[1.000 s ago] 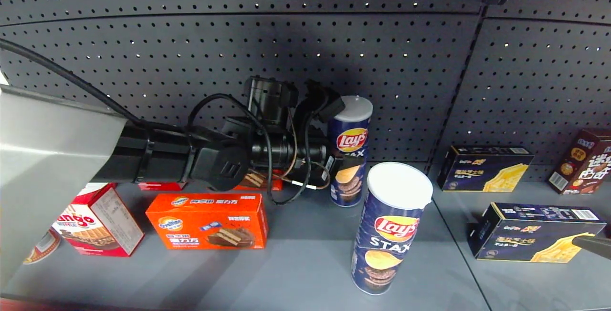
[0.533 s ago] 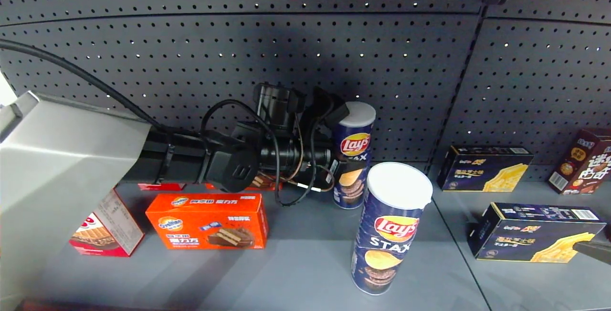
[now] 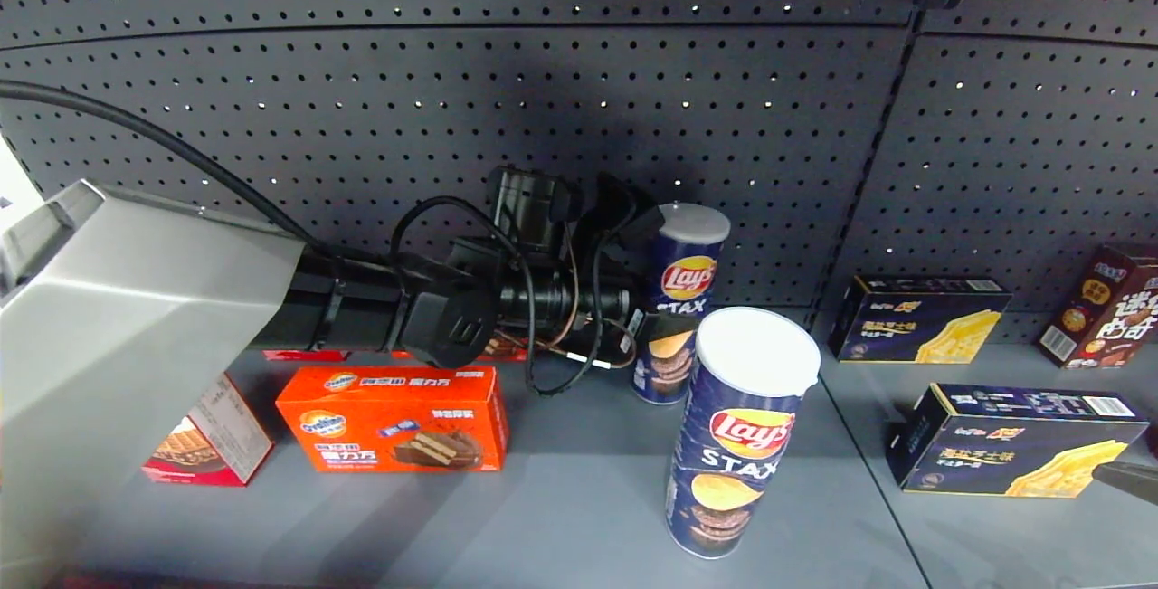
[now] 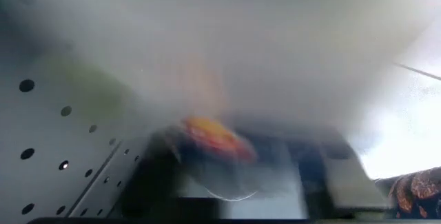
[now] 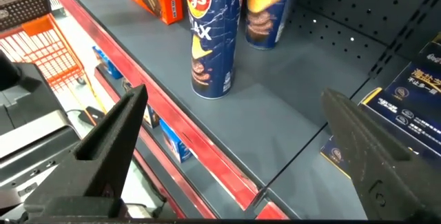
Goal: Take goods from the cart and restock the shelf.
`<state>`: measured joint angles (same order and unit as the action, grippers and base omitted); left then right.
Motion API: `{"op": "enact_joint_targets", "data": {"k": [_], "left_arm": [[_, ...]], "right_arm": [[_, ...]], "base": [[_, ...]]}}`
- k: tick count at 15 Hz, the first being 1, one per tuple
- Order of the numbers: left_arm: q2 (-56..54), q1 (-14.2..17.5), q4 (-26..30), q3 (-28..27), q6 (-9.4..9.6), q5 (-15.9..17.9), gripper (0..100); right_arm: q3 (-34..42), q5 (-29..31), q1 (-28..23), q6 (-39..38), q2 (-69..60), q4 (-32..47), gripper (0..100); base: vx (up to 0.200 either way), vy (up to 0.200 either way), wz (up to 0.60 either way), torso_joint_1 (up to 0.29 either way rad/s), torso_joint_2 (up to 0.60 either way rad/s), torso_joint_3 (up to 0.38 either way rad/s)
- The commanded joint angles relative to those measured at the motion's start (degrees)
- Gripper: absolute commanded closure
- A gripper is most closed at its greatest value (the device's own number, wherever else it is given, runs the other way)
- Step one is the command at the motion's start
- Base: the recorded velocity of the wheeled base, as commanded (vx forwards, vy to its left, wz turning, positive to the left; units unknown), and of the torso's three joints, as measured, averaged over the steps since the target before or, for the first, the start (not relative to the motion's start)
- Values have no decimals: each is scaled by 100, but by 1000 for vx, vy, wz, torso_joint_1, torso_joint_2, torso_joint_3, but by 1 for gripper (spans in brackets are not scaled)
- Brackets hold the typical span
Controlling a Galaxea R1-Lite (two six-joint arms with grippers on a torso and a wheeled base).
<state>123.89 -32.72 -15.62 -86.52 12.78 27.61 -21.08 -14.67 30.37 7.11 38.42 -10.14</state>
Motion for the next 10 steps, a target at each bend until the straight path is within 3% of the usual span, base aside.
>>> {"op": "enact_joint_targets", "data": {"k": [1,10], "left_arm": [[-6,2,6,3,-3,-1,0],[-260,38,-3,337,-3,-37,0]], "right_arm": [[-2,-1,4,1,7,4,0],[16,-1,-4,-131,77,-5,0]], "base": [[0,0,0,0,0,0],[0,0,0,0,0,0]]}}
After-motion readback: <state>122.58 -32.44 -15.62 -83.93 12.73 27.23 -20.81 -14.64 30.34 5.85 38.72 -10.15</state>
